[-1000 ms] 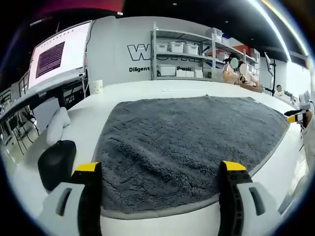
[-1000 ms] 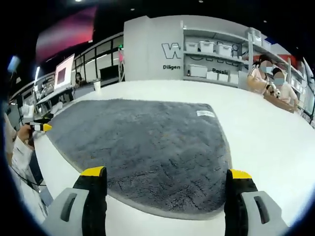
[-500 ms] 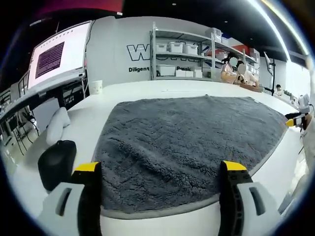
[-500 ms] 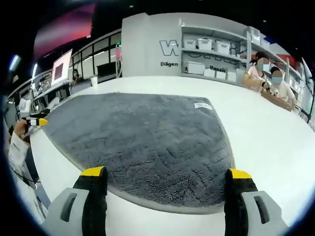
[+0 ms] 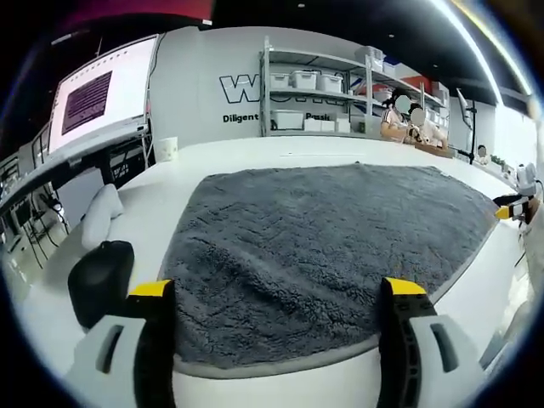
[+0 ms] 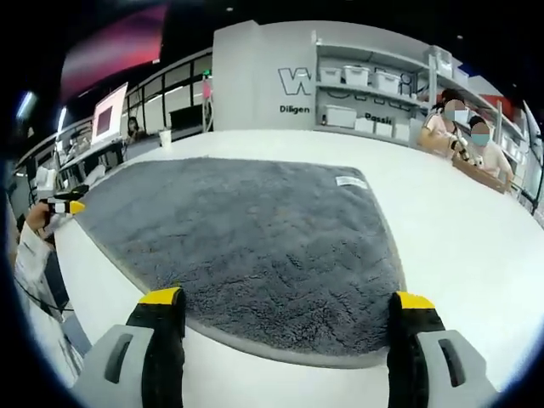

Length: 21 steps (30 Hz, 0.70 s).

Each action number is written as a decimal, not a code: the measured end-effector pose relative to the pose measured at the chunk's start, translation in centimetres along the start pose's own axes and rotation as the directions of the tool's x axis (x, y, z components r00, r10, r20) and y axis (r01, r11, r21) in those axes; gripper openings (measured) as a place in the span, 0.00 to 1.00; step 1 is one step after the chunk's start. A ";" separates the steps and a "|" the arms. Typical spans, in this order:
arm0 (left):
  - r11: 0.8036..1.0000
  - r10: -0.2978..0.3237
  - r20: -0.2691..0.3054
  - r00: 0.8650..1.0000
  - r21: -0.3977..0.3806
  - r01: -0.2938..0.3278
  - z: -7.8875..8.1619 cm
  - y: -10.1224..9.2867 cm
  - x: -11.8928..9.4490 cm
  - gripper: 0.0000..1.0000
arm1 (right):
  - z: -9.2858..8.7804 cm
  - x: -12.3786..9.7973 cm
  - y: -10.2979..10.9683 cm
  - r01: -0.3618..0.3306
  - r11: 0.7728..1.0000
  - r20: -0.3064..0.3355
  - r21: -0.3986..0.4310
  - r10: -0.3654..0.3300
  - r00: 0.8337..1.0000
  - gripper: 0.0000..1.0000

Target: Open the folded towel by lifting each exposed corner and separating the folded layers until the towel lies flat within the target outline without major curled edges

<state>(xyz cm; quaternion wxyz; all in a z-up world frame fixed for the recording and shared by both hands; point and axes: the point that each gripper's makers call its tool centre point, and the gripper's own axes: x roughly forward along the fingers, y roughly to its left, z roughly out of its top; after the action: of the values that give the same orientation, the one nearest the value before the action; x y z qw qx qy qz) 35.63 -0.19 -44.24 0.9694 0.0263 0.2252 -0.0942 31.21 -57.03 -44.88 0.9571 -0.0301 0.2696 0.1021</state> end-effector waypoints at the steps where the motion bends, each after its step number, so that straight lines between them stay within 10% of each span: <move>1: 1.000 0.000 -0.001 1.000 0.000 0.000 0.0 0.0 0.0 0.99 | 0.0 0.0 0.0 0.001 1.000 0.001 0.000 -0.001 1.000 1.00; 21: 1.000 -0.022 -0.007 1.000 0.012 0.023 -0.2 -0.1 -0.4 0.99 | -0.2 -0.5 0.1 -0.004 1.000 0.010 -0.004 0.004 1.000 1.00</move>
<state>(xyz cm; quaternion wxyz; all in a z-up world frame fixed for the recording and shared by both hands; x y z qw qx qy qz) 35.16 -0.15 -44.27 0.9673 0.0298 0.2281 -0.1064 30.61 -57.02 -44.81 0.9582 -0.0309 0.2646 0.1046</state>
